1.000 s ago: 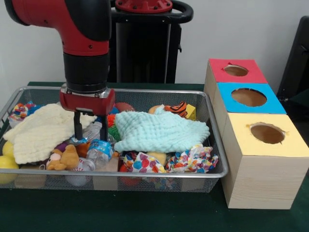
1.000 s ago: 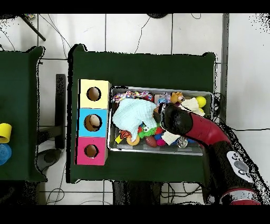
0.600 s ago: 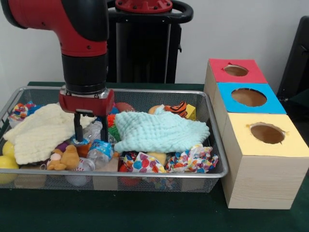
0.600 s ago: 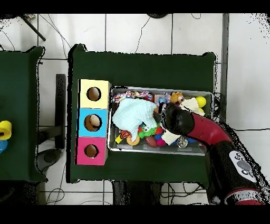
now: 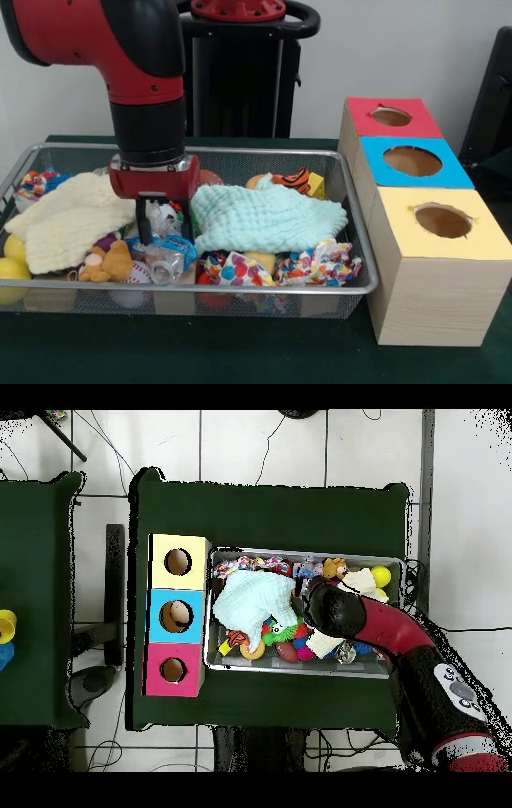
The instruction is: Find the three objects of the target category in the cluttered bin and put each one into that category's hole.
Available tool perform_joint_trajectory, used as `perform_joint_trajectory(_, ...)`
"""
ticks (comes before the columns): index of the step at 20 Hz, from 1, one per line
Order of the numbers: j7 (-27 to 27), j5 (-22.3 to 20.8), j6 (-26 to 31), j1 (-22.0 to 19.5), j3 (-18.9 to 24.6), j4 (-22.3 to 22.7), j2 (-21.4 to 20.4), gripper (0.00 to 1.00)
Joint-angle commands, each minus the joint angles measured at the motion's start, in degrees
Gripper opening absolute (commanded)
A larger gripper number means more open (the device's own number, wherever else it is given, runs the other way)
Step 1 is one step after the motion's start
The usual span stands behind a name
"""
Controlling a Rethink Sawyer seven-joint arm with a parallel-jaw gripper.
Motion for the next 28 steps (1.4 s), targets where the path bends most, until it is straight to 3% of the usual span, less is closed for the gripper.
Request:
perform_joint_trajectory(1,-1.3,-4.5,-2.4,-2.9,8.8,4.0,5.5,1.0)
perform_joint_trajectory(12,1.1,-7.6,-4.5,-2.9,8.9,4.1,4.6,1.0)
perform_joint_trajectory(13,1.3,-8.3,-5.1,-3.2,9.3,4.1,4.7,0.0)
perform_joint_trajectory(28,2.8,-8.5,-4.7,-2.5,8.5,2.4,4.9,0.0)
